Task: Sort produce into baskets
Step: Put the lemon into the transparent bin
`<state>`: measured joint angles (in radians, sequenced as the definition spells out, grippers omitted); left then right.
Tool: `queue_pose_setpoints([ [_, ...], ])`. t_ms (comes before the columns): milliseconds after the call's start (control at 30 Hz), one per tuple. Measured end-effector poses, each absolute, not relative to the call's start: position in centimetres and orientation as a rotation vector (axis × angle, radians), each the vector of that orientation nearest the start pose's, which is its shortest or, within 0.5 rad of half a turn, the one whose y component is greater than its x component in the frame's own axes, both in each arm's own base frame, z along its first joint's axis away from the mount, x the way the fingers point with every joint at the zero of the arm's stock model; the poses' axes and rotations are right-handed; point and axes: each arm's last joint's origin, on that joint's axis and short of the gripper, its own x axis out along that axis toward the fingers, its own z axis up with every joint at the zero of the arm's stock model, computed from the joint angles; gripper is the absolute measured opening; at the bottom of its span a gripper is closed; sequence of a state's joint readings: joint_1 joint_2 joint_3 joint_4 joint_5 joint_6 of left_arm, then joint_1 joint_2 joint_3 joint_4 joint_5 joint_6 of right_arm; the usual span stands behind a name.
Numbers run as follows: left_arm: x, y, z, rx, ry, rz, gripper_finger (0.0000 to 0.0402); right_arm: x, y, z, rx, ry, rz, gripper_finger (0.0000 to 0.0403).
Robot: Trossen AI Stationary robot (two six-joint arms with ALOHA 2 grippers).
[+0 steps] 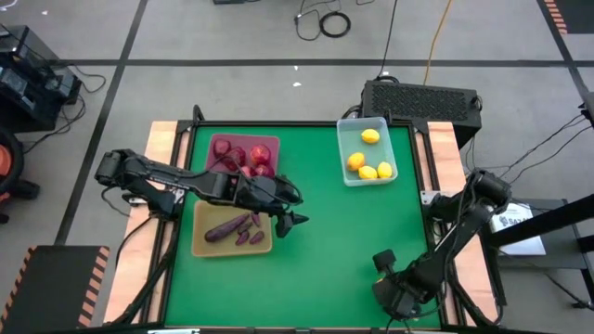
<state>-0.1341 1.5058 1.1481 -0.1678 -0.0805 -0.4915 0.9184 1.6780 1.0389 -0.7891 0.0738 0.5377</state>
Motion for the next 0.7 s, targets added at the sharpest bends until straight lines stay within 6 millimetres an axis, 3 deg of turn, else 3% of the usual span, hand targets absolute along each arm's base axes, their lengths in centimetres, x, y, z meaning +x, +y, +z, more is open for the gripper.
queue_pose_setpoints([
  [167, 33.5, -4.3, 28.9, -0.425, 0.517, 0.079, 0.031, 18.3, 23.6, 15.3, -0.296, 1.447, 0.287, 0.0387],
  [300, 33.4, -4.3, 28.9, -0.443, 0.517, 0.085, 0.031, 18.4, 23.6, 15.1, -0.262, 1.457, 0.252, 0.0359],
  [500, 33.4, -4.3, 28.9, -0.441, 0.518, 0.087, 0.031, 18.7, 23.2, 15.4, -0.179, 1.468, 0.189, 0.0262],
  [700, 33.4, -4.3, 28.9, -0.414, 0.52, 0.08, 0.031, 18.9, 22.0, 18.5, -0.062, 1.485, 0.173, 0.016],
])
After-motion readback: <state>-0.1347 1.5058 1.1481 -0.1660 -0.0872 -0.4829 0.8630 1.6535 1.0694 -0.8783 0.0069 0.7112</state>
